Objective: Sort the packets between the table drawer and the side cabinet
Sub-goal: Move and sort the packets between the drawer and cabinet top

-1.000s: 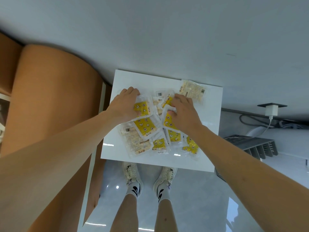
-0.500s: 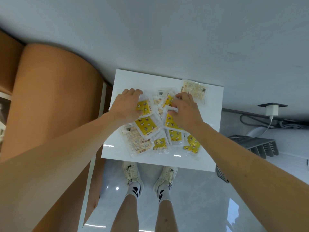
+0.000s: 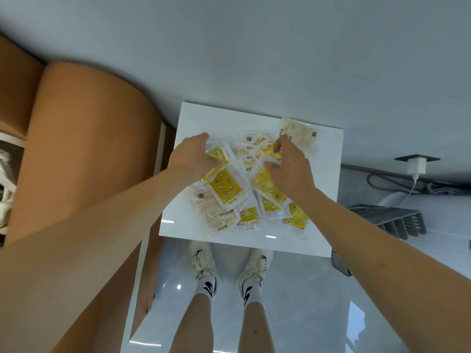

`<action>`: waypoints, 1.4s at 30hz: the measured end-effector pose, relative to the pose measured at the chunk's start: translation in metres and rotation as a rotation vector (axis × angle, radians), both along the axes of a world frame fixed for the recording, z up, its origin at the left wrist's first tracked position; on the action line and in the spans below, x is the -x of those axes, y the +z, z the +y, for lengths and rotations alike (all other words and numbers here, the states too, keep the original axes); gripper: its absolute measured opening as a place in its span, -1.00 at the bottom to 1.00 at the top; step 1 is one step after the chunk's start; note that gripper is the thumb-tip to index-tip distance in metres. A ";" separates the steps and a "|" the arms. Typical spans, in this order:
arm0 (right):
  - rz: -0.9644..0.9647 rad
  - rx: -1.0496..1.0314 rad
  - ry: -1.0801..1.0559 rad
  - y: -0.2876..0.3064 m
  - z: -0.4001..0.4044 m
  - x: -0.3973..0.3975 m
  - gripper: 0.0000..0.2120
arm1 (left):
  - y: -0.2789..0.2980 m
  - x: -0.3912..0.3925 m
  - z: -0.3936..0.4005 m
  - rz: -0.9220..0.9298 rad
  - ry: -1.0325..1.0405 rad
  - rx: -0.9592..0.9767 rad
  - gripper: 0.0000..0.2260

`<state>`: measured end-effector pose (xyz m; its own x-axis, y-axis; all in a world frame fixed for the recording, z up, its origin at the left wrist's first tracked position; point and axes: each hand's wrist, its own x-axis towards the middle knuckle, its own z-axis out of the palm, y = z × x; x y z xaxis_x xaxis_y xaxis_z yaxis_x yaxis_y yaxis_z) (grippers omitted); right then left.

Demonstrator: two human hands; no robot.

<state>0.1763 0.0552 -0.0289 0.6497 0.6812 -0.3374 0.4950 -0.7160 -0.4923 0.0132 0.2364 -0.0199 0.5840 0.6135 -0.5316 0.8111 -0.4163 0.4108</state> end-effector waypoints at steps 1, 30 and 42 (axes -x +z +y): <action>0.058 -0.018 -0.064 0.002 0.000 -0.001 -0.69 | 0.002 0.001 0.000 -0.012 0.033 0.005 -0.56; 0.841 -0.162 0.108 0.394 0.009 0.197 -0.80 | 0.407 0.243 -0.161 -0.823 1.423 0.321 -0.72; 0.952 0.049 0.641 0.445 -0.010 0.489 -0.84 | 0.457 0.503 -0.309 -1.082 1.972 0.001 -0.71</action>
<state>-0.3124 0.0455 0.4163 -0.3438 0.7675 -0.5410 0.2175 -0.4954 -0.8410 -0.4894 -0.0726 0.4368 -0.5859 0.6094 -0.5341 -0.3791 0.3765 0.8453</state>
